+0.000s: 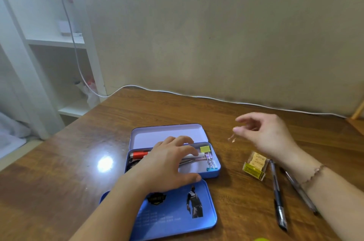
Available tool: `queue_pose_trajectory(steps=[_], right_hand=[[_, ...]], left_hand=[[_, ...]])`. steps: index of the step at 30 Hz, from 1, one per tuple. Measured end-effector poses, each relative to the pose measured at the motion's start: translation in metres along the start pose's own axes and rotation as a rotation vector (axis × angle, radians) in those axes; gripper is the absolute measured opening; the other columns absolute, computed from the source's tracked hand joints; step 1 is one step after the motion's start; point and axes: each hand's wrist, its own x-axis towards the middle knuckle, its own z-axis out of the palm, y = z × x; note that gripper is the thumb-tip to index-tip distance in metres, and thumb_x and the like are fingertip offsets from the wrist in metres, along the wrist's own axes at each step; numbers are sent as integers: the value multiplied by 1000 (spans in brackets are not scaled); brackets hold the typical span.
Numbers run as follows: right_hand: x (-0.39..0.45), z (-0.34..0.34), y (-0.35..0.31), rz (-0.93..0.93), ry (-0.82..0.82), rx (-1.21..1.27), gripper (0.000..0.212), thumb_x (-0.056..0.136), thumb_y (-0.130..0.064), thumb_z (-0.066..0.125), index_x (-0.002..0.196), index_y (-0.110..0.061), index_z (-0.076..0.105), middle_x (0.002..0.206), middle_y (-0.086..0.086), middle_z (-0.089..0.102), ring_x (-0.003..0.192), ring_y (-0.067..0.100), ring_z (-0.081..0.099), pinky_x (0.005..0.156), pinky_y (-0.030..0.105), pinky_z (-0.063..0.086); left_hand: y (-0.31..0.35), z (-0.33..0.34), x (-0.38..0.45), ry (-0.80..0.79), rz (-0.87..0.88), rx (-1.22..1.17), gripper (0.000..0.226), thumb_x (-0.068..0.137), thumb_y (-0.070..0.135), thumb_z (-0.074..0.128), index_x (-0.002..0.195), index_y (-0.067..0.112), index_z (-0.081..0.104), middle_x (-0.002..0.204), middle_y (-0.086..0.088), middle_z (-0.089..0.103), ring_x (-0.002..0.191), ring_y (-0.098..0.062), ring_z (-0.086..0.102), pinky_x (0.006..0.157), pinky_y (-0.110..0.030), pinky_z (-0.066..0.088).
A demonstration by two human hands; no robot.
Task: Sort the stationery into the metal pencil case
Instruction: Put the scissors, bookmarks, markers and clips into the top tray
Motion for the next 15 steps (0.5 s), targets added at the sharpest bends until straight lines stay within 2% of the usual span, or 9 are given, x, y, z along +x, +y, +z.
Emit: queue_pose_trajectory(steps=[2, 4, 9, 12, 15], right_hand=[[-12, 21, -17, -27, -74, -44, 6, 77, -34, 78, 82, -33, 75, 74, -16, 70, 73, 1, 63, 65, 23, 50], [-20, 42, -24, -38, -60, -131, 5, 76, -38, 76, 76, -33, 75, 70, -19, 68, 73, 1, 61, 64, 24, 47], [-20, 67, -27, 41, -6, -215, 10, 78, -42, 70, 70, -35, 69, 94, -18, 64, 99, 11, 52, 76, 36, 50], [-20, 69, -30, -18, -10, -347, 11, 81, -44, 66, 76, -35, 68, 99, -17, 62, 101, 12, 49, 80, 36, 49], [-21, 68, -33, -113, 5, -447, 14, 87, -44, 59, 86, -35, 69, 95, -15, 63, 95, 12, 47, 80, 34, 41]], left_hand=[[0, 0, 0, -7, -2, 0, 56, 81, 64, 63, 131, 41, 52, 150, 17, 33, 135, -9, 32, 112, -38, 33], [0, -1, 0, -5, -2, 0, 56, 81, 63, 63, 130, 41, 52, 150, 17, 33, 135, -10, 32, 111, -38, 34], [0, 0, -1, -2, 8, -2, 52, 82, 62, 63, 129, 43, 54, 150, 15, 34, 134, -11, 33, 110, -39, 35], [0, 0, -1, -4, 17, 3, 50, 82, 62, 62, 128, 43, 57, 151, 14, 33, 134, -12, 33, 109, -40, 35], [-1, 1, -1, 3, 36, 7, 41, 83, 62, 62, 121, 45, 62, 151, 16, 33, 134, -12, 32, 108, -38, 34]])
